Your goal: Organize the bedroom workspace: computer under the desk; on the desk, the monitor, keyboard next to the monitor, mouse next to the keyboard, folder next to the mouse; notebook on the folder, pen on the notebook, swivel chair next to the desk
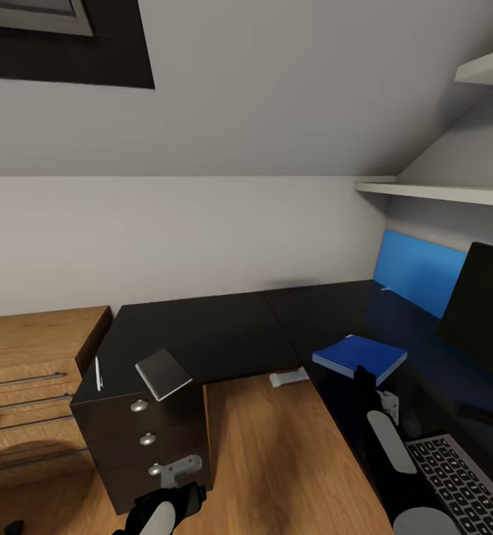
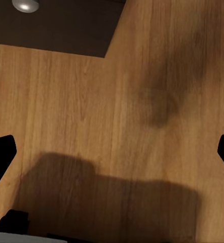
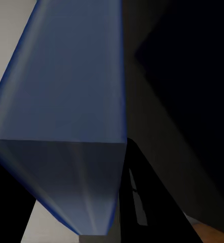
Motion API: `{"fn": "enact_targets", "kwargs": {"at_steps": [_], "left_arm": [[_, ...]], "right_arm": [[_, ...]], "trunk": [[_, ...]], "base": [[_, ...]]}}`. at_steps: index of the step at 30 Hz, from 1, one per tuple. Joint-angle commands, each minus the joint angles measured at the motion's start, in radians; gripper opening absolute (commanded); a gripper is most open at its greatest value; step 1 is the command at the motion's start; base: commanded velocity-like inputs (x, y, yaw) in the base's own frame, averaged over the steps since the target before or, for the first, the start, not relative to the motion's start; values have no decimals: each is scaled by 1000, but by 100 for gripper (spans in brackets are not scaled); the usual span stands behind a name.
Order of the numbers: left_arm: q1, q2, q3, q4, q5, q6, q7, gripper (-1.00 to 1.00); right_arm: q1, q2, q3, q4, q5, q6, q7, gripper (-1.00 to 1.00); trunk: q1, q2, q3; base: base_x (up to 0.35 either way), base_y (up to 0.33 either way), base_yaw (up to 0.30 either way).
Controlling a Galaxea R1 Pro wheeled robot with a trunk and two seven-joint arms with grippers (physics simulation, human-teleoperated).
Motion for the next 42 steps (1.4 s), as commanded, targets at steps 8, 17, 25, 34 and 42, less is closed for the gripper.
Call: {"fn": "enact_targets", "kwargs": {"at_steps": [8,17,25,34,42], "left_arm": [[-1,0,-3,-1,8,1,9,100],[-1,0,-4,-1,10,1,8,100],[-1,0,-4,0,10,1,9,100],[-1,-1,-10,0,10,1,11,100],[-1,0,-39,3,10,0,11,100]], "right_arm": [[-1,1,0,-1,-9,-4,-2,-100],[-1,1,0,-1,-9,-5,-2,-100],[-1,1,2,-1,-8,-5,-2,-100],[-1,1,2,-1,-7,-4,-2,100],[-1,1,2,-1,-7,-4,-2,100]], "trunk": [[31,-57,-26],[31,-57,-26],[31,-57,-26],[31,-57,-26],[31,-57,-26]], "base": [[0,0,0],[0,0,0],[0,0,0],[0,0,0],[0,0,0]]}}
